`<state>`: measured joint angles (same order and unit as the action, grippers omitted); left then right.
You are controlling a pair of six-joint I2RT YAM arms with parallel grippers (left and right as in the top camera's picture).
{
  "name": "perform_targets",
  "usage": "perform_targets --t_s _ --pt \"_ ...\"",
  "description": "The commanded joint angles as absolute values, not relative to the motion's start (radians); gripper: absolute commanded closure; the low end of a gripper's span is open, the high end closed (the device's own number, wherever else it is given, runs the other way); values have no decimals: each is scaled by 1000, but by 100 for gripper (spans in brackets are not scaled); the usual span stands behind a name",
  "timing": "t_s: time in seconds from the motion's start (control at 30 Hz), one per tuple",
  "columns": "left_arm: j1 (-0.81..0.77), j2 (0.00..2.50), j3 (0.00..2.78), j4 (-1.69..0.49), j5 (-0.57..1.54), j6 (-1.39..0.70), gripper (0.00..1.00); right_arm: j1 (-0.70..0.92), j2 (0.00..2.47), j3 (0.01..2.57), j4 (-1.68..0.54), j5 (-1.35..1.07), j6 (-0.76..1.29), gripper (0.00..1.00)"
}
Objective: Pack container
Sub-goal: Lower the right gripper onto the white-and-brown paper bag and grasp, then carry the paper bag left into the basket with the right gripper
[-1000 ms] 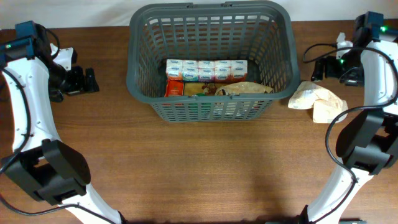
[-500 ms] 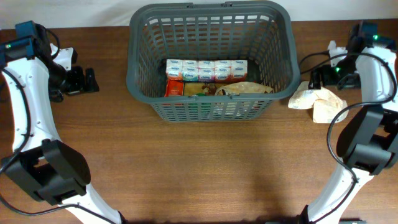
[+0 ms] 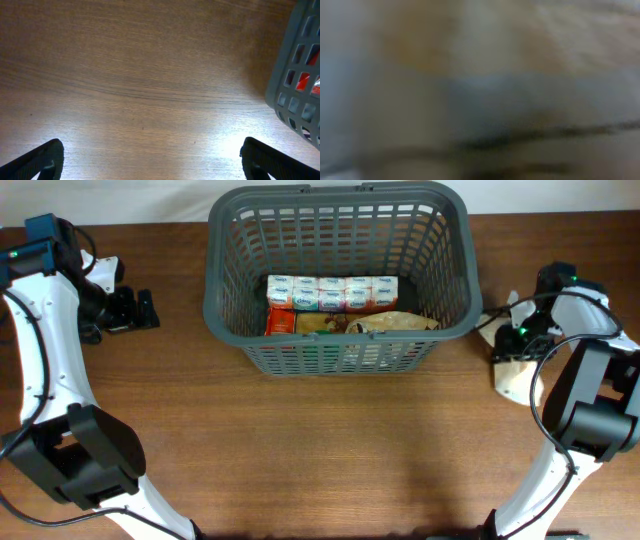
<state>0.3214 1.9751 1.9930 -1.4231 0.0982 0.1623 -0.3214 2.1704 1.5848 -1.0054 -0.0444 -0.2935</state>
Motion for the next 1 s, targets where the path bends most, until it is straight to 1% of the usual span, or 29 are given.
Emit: perform_targets --t_s 0.0,0.03,0.23,0.37,0.47,0.6,0.67,0.7,0.8,0.87,0.97 --pt "324 1982 1987 -1421 109 150 1 -327 2166 1576 -1002 -45 -225 89" --pt "324 1982 1987 -1421 109 150 1 -328 2165 1584 -1010 -45 -202 96" --pt "324 1982 1987 -1421 109 150 1 -327 2163 1707 -1106 -84 -128 96" --pt "324 1982 1987 -1421 109 150 1 -327 2156 1889 -1225 -129 -64 96" --pt "324 1982 1987 -1421 109 150 1 -327 2154 2094 -1346 -136 12 96" --pt "324 1982 1987 -1421 109 150 1 -326 2153 2429 -1520 -299 28 96" --pt "324 1982 1987 -1421 109 150 1 -319 2153 2632 -1599 -396 27 96" --pt "324 1982 1987 -1421 109 150 1 -308 2153 2780 -1640 -456 28 96" --pt "324 1982 1987 -1421 109 150 1 -264 2153 3019 -1672 -513 28 96" --pt "324 1982 1987 -1421 109 150 1 -216 2153 3129 -1682 -513 28 96" --pt "324 1982 1987 -1421 109 150 1 -112 2120 3132 -1673 -514 29 96"
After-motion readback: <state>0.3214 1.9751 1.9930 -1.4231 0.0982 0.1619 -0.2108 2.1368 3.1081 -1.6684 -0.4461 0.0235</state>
